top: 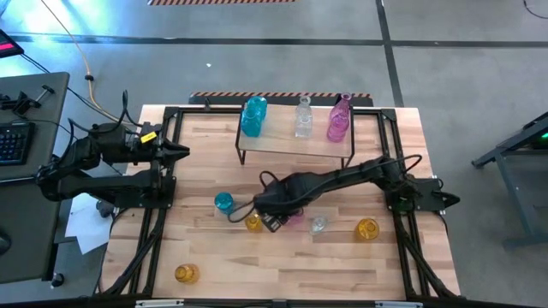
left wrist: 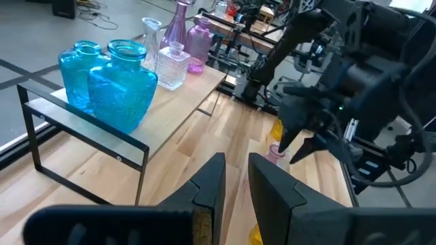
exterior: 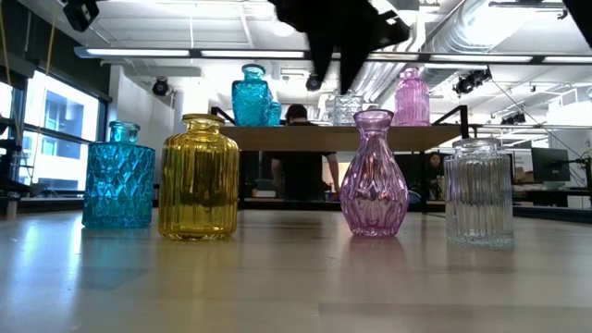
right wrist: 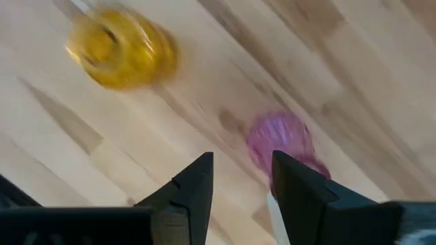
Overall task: Sort vases onto shelf
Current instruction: Put the purple transparent vase on the shelf aligned with the other purple vases
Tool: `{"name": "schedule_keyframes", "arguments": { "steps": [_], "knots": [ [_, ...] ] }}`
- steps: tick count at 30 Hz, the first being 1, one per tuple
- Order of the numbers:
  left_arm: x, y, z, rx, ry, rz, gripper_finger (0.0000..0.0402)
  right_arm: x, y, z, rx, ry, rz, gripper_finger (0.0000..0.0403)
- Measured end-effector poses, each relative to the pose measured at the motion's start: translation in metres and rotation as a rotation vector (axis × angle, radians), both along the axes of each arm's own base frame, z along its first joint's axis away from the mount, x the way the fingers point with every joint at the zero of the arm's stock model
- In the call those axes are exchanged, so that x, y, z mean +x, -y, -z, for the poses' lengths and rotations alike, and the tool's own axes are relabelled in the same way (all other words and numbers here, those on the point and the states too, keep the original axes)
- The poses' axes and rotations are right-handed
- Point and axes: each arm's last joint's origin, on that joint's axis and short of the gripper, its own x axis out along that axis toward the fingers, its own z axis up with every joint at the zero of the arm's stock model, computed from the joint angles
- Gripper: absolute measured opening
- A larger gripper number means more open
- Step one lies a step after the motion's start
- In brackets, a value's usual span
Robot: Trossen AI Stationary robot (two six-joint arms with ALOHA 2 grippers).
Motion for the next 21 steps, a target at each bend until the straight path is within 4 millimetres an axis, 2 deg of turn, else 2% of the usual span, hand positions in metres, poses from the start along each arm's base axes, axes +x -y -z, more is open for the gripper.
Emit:
{"name": "schedule_keyframes", "arguments": {
  "steps": [5, 10, 21],
  "knots": [
    [0.0, 0.0, 0.0, 0.0, 0.001, 0.0, 0.0058, -0.008, -0.01, 0.003, 0.037, -0.081, 0.035, 0.0133],
    [0.0, 0.0, 0.0, -0.001, 0.001, 0.008, 0.0058, -0.009, -0.018, 0.004, 0.033, -0.072, 0.034, 0.0133],
    [0.0, 0.002, 0.0, -0.016, 0.004, 0.064, 0.0058, -0.009, -0.015, 0.006, -0.045, -0.077, 0.015, 0.0133]
  ]
}}
